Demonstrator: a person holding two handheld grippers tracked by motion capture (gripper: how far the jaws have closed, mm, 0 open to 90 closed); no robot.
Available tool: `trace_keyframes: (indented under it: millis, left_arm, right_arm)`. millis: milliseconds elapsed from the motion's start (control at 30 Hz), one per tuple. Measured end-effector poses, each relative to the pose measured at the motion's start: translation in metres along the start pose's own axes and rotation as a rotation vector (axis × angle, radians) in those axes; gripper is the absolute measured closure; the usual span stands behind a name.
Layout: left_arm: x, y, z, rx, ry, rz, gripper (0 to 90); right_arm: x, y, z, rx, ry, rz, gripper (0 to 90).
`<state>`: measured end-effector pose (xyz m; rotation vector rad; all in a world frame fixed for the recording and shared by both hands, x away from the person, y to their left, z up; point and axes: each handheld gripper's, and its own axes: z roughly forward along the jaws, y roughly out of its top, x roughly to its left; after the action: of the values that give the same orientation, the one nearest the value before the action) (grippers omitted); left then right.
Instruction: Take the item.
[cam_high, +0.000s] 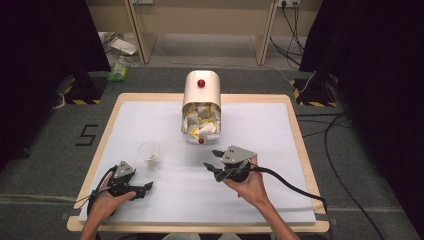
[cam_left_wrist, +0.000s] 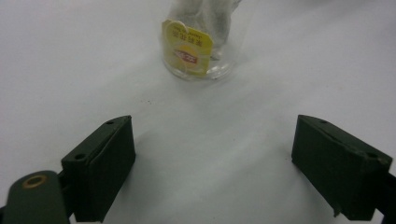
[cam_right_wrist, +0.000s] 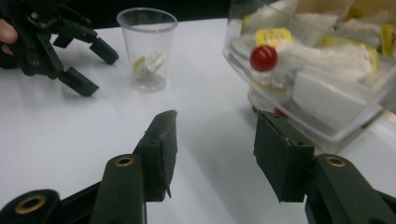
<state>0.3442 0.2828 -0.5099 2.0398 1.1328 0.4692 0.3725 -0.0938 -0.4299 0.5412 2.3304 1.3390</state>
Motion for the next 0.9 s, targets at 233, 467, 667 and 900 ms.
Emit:
trace_keyframes:
  millis: [233, 467, 667, 900]
  left_arm:
    - [0.0, 0.0, 0.0, 0.0, 0.0, 0.0, 12.4]
    - [0.0, 0.0, 0.0, 0.0, 0.0, 0.001, 12.4]
    - [0.0, 0.0, 0.0, 0.0, 0.0, 0.0, 12.4]
    - [0.0, 0.0, 0.0, -0.001, 0.001, 0.001, 12.4]
  right_arm:
    - [-0.008, -0.021, -0.012, 0.021, -0.041, 0.063, 47.2]
    - [-0.017, -0.039, -0.019, 0.046, -0.072, 0.112, 44.0]
    - [-0.019, -0.052, -0.022, 0.082, -0.087, 0.147, 39.2]
    - [-0.021, -0.064, -0.025, 0.119, -0.101, 0.189, 34.5]
